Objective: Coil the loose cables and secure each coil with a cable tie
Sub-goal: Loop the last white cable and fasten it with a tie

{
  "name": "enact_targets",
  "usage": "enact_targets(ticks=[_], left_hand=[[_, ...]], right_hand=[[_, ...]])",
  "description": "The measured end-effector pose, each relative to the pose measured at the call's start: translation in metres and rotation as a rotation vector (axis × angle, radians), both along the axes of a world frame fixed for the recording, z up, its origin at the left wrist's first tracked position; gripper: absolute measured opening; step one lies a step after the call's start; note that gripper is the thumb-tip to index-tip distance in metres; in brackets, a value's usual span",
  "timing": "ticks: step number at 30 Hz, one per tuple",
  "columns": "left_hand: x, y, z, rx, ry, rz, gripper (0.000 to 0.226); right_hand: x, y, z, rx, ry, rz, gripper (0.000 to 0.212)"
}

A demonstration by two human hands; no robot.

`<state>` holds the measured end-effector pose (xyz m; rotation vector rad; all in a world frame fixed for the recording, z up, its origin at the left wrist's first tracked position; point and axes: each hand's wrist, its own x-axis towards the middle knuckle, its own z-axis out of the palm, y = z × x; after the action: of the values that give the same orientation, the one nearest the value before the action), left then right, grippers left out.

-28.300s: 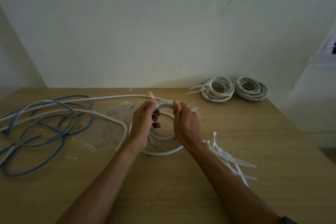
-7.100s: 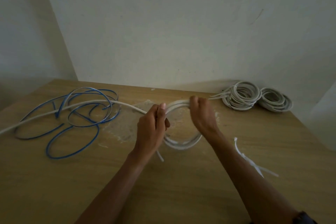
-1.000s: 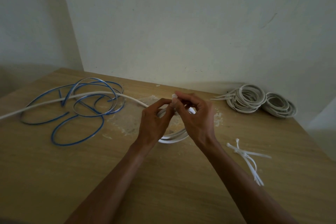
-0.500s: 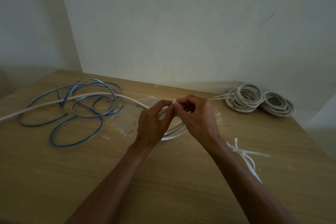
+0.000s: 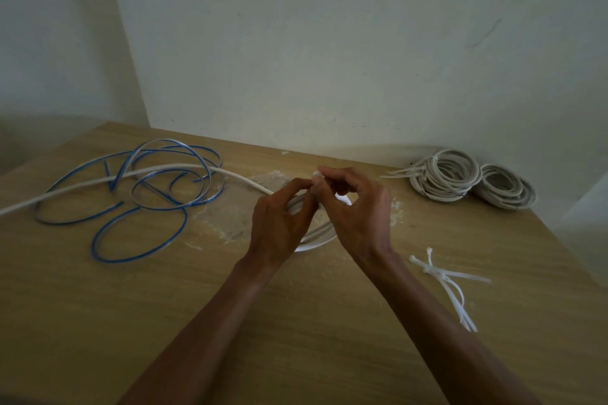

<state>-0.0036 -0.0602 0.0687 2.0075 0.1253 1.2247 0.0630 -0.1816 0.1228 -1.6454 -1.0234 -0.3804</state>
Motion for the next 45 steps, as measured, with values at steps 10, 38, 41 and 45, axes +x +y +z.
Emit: enact_targets(ticks=[10, 38, 41, 45], left_hand=[[0.002, -0.003, -0.004, 0.039, -0.002, 0.066, 0.021], [0.005, -0.001, -0.011, 0.036, -0.016, 0.093, 0.018], [0.005, -0.004, -0.014, 0.085, -0.003, 0.109, 0.018], [0.005, -0.004, -0.012, 0.08, -0.053, 0.123, 0.019]], right_hand=[[0.0, -0.011, 0.022, -0.185, 0.088, 0.011, 0.007], [0.009, -0.02, 0.031, -0.261, 0.261, 0.123, 0.005], [0.01, -0.018, 0.032, -0.295, 0.237, 0.074, 0.005], [0.008, -0.019, 0.028, -0.289, 0.171, 0.044, 0.007]])
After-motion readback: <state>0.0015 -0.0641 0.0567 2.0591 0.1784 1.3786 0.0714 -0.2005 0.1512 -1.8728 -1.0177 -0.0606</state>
